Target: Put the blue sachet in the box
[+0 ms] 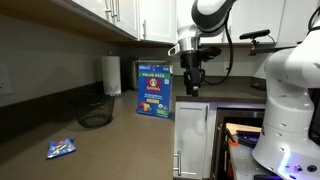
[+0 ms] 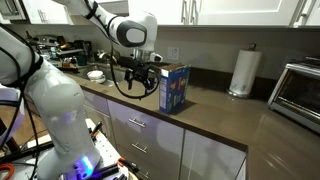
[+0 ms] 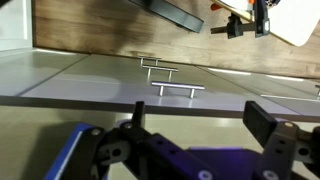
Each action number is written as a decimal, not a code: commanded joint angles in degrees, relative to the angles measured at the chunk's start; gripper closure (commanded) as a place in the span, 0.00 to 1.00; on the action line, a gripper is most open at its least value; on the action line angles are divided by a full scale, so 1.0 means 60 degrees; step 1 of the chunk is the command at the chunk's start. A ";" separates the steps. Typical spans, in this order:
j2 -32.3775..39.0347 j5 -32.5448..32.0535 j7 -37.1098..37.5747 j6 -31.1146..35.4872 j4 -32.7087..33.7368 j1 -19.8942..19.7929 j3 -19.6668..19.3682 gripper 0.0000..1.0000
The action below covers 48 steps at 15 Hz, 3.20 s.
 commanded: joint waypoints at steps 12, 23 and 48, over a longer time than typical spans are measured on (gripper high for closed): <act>0.3215 0.0757 -0.1645 0.3219 0.1708 0.2269 0.0973 0.00; 0.4355 0.1932 -0.3095 0.4080 0.2385 0.1987 0.1453 0.00; 0.7647 0.0870 -0.2638 0.6450 0.4934 0.1550 0.3622 0.00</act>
